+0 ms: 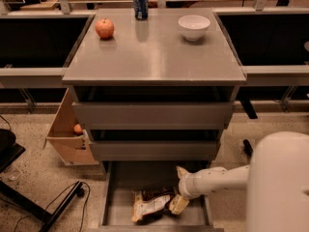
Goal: Pick brown chip bag from bottom drawer and place on counter
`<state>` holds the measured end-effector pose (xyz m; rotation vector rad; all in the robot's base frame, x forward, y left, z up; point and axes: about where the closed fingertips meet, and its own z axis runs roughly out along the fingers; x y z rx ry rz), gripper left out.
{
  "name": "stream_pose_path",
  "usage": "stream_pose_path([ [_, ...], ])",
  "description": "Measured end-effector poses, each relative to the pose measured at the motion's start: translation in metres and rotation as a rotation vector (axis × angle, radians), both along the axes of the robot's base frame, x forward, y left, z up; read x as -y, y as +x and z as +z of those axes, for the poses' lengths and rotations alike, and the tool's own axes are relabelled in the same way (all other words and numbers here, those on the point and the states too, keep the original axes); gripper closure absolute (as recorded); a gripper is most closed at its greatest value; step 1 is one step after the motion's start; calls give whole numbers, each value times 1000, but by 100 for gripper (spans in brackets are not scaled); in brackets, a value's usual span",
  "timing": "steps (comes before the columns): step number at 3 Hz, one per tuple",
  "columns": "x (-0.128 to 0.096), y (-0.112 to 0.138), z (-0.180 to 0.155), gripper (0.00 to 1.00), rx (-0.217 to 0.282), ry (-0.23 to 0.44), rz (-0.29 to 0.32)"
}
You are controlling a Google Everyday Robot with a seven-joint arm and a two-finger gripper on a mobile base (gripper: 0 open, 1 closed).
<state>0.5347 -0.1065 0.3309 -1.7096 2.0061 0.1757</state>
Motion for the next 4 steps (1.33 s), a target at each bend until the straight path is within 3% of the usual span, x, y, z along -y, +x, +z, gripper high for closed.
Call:
stream_pose_path([
  [1,-18,18,-57,0,-12,-31,50],
  [3,-35,35,-145,0,-65,-46,87],
  [4,-45,26,-181,19,-122,-28,97],
])
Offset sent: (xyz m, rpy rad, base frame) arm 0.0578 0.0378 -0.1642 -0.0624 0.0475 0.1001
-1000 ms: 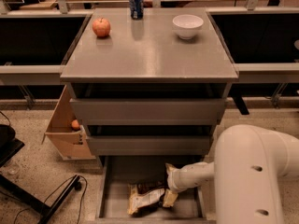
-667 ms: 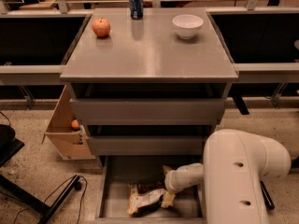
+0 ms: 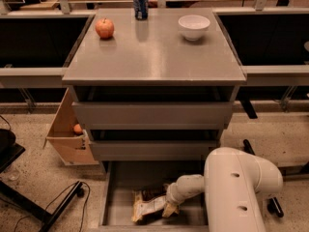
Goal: Pick brown chip bag from bottom drawer and place on counter
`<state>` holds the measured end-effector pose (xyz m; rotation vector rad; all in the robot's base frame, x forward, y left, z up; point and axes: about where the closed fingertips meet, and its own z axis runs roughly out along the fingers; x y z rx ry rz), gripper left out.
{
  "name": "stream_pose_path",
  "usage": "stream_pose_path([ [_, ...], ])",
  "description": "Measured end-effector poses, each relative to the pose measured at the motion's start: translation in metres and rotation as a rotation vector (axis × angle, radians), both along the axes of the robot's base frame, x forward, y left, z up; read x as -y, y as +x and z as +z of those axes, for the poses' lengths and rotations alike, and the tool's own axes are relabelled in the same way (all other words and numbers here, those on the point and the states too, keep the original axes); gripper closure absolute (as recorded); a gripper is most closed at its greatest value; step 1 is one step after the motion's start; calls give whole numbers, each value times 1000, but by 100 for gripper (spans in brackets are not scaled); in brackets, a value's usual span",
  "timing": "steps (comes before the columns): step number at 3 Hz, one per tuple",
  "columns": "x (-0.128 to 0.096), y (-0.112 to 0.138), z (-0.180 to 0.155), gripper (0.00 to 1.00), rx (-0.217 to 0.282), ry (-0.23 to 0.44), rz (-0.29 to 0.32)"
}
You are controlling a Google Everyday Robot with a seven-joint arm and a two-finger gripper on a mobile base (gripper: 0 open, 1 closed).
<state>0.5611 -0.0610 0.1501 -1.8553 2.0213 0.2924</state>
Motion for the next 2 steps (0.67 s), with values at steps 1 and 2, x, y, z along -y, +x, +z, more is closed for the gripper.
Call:
stream_pose_path([
  [1,1,1,-4,42,-5,-2,-1],
  [2,1,1,-4,66,-5,-1,-1],
])
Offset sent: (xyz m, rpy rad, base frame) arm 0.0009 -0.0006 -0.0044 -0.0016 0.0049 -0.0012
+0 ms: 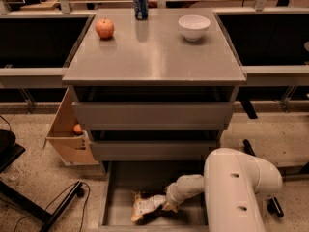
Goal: Pick brown chip bag from bottom drawer and place on counter
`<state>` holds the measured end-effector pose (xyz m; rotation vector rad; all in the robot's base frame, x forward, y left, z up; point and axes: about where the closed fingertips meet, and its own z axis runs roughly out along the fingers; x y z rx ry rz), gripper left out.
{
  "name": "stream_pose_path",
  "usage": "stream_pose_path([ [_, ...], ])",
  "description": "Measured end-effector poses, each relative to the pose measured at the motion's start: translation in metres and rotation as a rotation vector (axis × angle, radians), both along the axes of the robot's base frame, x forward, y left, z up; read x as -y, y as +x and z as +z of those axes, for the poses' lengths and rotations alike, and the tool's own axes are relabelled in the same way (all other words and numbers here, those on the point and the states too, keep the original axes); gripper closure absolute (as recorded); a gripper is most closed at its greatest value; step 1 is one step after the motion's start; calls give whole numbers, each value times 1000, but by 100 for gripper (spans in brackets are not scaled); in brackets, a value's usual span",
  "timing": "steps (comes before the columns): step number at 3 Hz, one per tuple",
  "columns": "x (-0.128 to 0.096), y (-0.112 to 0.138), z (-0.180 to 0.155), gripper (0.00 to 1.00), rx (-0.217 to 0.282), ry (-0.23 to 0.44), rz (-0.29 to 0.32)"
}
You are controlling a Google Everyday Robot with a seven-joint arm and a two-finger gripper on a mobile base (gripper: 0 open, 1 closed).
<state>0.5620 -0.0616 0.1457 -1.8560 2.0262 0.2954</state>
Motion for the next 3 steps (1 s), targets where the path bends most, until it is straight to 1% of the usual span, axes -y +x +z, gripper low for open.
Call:
stream_pose_path([
  [1,-3,-9,18,89,25,28,7],
  [2,19,-11,71,100,82,39,-42],
  [3,37,-41,141,100,71,35,-74],
])
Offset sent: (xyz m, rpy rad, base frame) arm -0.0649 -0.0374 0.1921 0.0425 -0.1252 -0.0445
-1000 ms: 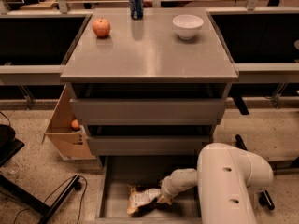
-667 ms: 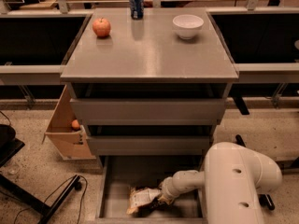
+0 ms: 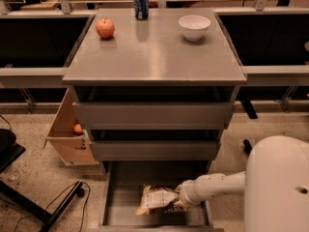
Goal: Pick brown chip bag from bottom drawer and place on counter
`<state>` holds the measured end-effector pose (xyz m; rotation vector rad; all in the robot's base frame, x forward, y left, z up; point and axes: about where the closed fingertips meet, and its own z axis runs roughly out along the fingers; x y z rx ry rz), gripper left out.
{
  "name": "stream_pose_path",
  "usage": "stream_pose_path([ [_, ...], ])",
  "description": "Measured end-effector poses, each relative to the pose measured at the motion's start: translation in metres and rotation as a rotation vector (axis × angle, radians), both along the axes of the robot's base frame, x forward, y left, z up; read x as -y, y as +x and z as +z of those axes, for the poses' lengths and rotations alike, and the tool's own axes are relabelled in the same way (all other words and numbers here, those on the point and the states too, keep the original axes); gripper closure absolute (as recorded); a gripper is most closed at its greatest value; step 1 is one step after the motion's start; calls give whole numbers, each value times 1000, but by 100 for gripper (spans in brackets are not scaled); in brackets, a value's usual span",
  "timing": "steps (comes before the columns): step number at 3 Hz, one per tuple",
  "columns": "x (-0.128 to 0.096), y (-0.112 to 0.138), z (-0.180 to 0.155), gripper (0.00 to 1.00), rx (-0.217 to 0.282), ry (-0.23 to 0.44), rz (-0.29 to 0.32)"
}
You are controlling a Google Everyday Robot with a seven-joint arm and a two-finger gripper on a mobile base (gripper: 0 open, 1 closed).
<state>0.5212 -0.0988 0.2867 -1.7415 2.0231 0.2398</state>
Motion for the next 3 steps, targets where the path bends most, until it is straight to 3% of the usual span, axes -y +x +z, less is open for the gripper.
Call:
stream_pose_path([
  [2,12,-82,121,100,-104,-41,-19],
  [3,17,-78,208,100,-76,-47,-57],
])
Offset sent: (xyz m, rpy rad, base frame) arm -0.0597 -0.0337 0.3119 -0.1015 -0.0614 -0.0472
